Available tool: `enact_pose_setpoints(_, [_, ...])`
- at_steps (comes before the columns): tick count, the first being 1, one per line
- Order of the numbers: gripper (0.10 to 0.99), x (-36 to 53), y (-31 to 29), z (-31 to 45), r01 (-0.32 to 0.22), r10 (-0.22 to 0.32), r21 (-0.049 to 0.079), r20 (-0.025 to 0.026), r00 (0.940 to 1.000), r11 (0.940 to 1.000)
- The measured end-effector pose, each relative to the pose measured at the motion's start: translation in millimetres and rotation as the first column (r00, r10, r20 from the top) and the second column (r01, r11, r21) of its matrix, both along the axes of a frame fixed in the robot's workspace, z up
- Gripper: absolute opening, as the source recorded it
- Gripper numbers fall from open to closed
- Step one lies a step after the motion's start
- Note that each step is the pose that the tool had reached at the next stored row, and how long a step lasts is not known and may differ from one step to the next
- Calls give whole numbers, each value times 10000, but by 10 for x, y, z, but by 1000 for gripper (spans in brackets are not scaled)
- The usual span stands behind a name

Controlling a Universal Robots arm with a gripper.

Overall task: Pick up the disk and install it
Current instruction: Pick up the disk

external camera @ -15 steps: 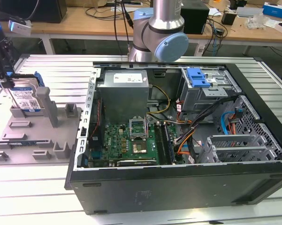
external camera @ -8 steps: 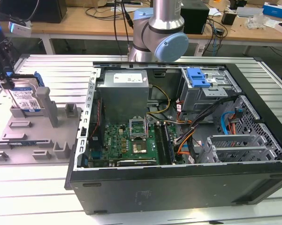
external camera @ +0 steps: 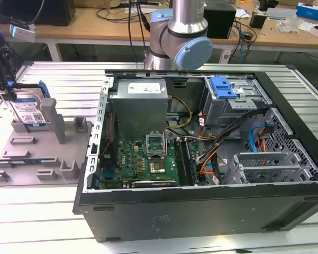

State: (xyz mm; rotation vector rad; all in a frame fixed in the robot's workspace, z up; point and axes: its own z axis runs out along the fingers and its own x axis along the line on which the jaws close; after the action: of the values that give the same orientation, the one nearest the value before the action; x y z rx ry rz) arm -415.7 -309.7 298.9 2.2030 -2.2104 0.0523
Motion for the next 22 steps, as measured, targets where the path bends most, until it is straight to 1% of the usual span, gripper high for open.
enact_pose_setpoints(7, [365,0,0,9,-1,1,2,6,10000,10000])
enact_pose_setpoints(14, [365,0,0,91,0,0,0,1,10000,10000])
enact_pose_setpoints(17, [365,0,0,136,0,0,0,1,10000,10000])
enact_pose_setpoints(21, [365,0,0,260,-1,1,1,2,10000,10000])
enact_pose_setpoints(22, [365,0,0,275,0,0,1,1,10000,10000])
